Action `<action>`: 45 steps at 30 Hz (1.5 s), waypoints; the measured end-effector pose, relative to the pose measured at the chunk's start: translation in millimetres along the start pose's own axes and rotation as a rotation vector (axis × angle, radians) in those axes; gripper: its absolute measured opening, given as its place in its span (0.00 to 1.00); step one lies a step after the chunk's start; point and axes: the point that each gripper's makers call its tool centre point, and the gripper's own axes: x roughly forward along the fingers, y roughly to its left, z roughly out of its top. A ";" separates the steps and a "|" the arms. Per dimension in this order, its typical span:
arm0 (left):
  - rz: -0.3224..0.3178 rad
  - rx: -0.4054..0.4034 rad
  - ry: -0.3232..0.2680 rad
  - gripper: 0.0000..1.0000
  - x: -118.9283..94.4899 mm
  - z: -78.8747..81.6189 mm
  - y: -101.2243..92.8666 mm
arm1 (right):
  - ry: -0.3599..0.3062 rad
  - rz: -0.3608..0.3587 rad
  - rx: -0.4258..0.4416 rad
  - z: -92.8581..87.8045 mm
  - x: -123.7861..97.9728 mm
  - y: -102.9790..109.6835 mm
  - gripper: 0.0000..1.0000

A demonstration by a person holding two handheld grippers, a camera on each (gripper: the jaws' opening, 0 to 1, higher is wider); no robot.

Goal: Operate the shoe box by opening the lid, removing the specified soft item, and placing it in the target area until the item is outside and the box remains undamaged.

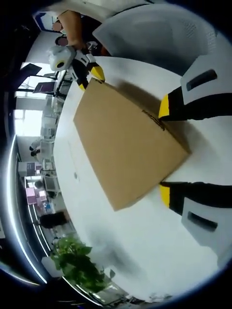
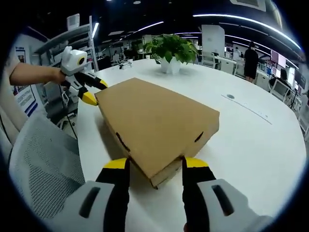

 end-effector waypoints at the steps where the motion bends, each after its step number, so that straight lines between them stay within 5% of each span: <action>1: 0.001 -0.002 -0.001 0.50 -0.7 -0.1 -0.5 | 0.000 0.001 0.000 0.3 0.3 1.0 0.39; 28: 0.048 -0.086 -0.034 0.47 -17.9 -10.5 3.3 | -0.012 0.005 0.003 4.4 9.2 17.9 0.39; 32: 0.032 -0.257 -0.081 0.54 -18.2 -0.7 -2.0 | -0.020 0.003 0.014 5.5 8.4 17.9 0.40; 35: 0.068 -0.161 -0.053 0.53 -17.9 -4.8 0.1 | -0.028 0.007 0.025 7.6 6.0 18.4 0.40; 45: 0.075 -0.200 -0.100 0.55 -24.4 4.1 -0.3 | -0.061 0.005 0.040 17.9 -2.3 20.0 0.39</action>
